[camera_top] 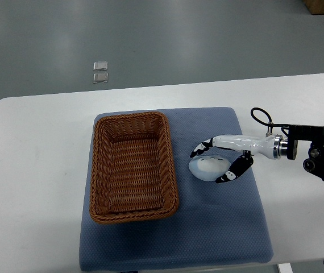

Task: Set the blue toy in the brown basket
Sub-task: 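Close the right hand fingers around the plush toy and lift, then carry the toy with the right hand over the wicker basket and lower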

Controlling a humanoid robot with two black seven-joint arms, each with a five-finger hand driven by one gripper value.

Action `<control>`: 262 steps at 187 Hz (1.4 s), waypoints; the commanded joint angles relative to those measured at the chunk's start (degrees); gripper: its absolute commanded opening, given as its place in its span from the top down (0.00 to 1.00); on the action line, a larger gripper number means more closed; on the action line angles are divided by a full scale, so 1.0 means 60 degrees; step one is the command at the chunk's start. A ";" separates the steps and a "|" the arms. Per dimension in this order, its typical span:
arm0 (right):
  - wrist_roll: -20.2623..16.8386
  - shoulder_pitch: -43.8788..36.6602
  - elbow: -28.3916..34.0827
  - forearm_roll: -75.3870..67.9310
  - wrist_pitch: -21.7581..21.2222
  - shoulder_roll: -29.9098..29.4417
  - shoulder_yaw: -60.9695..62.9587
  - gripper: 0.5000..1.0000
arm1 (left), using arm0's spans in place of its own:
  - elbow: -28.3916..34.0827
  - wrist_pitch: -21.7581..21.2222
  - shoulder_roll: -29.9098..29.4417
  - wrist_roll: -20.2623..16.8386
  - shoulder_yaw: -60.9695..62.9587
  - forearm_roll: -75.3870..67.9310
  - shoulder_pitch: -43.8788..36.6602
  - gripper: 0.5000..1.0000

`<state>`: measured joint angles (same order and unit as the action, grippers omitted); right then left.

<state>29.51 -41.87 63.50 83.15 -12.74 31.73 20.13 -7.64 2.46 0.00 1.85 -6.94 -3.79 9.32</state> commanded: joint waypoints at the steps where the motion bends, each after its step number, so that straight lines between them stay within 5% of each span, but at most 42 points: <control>1: -0.0011 0.0005 -0.0007 0.0014 0.0029 -0.0014 -0.0074 0.40 | -0.0001 0.0001 0.0000 0.0000 0.0000 0.0002 0.0000 0.00; 27: 0.0003 0.0020 -0.0051 0.0102 0.0044 -0.0014 -0.0074 0.49 | -0.0001 0.0001 0.0000 0.0000 0.0000 0.0002 0.0000 0.00; 44: 0.0003 0.0005 -0.0080 0.0204 0.0059 -0.0014 -0.0059 0.72 | -0.0001 0.0001 0.0000 0.0000 0.0000 0.0002 0.0000 0.00; 87: 0.0003 -0.0068 -0.0095 0.0204 0.0308 0.0059 -0.0001 0.97 | -0.0001 0.0001 0.0000 0.0000 0.0000 0.0002 0.0000 0.00; 166: 0.0003 -0.2017 -0.0153 -0.1188 0.0161 -0.0146 0.0146 0.94 | -0.0001 0.0001 0.0000 0.0000 0.0000 0.0002 0.0000 0.00; 262: 0.0032 -0.3569 -0.2218 -0.1319 -0.0029 -0.3207 -0.1407 0.90 | -0.0001 0.0001 0.0000 0.0000 -0.0030 0.0002 0.0000 0.00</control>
<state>29.68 -63.04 53.31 75.24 -12.96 16.09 12.46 -7.65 2.47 0.00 1.85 -7.04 -3.79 9.32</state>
